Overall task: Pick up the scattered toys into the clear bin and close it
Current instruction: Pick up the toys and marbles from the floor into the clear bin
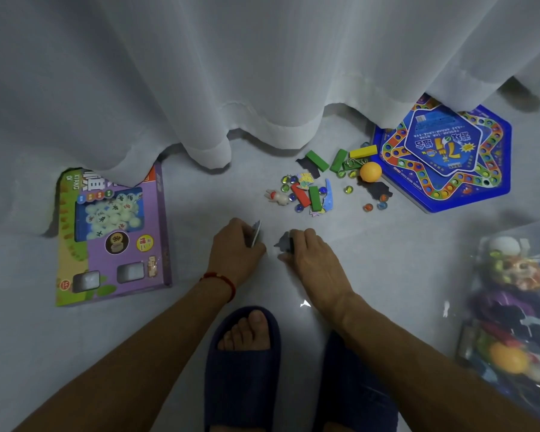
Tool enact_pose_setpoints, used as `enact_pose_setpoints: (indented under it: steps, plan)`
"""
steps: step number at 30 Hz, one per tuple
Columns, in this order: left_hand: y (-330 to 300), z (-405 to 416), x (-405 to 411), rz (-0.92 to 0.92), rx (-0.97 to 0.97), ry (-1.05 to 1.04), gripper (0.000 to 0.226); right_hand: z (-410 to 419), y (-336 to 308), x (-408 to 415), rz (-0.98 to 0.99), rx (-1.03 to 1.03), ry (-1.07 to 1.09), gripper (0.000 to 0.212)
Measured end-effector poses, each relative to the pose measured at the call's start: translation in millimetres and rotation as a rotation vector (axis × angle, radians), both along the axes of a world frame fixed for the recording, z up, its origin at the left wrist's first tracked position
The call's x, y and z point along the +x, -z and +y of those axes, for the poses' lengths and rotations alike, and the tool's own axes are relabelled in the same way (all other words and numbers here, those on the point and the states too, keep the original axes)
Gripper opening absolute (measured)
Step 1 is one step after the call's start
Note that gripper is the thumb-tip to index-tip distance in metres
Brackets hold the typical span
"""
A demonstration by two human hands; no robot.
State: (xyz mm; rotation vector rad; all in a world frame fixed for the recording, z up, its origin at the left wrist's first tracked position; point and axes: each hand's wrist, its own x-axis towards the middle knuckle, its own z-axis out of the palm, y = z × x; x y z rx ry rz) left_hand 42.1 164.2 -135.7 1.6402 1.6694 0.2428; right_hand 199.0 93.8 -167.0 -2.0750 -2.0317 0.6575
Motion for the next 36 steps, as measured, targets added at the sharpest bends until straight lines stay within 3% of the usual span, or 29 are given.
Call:
enact_pose_setpoints:
  steps: [5, 10, 12, 15, 17, 21, 24, 27, 31, 36]
  plan:
    - [-10, -15, -1, -0.352, -0.302, -0.416, 0.021, 0, -12, -1, 0.103, -0.074, 0.103, 0.026]
    - [-51, -35, 5, -0.685, -0.499, -0.578, 0.019, 5, -42, 14, 0.198, -0.311, 0.162, 0.031]
    - [-79, -38, 15, -0.822, -0.548, -0.561, 0.02, 10, -78, 35, 0.373, -0.451, 0.327, 0.036]
    - [-128, -42, 40, -0.924, -0.583, -0.385, 0.029, 1, -165, 69, 0.871, -0.558, 0.545, 0.024]
    - [-164, -45, 67, -0.937, -0.58, -0.21, 0.028, -22, -221, 94, 1.104, -0.422, 0.607, 0.018]
    - [-237, -65, 142, -0.918, -0.6, 0.115, 0.016, -97, -296, 156, 1.382, -0.095, 0.789, 0.014]
    - [-281, -93, 194, -0.867, -0.703, 0.287, 0.01, -164, -320, 201, 1.493, 0.004, 1.063, 0.012]
    - [-314, -124, 225, -0.785, -0.808, 0.477, 0.009, -212, -314, 229, 1.479, 0.098, 1.388, 0.011]
    - [-317, -138, 232, -0.668, -0.654, 0.435, 0.034, -243, -301, 241, 1.454, 0.254, 1.608, 0.043]
    - [-285, -118, 198, -0.747, -0.651, 0.245, 0.02, -235, -300, 234, 1.34, 0.278, 1.62, 0.048]
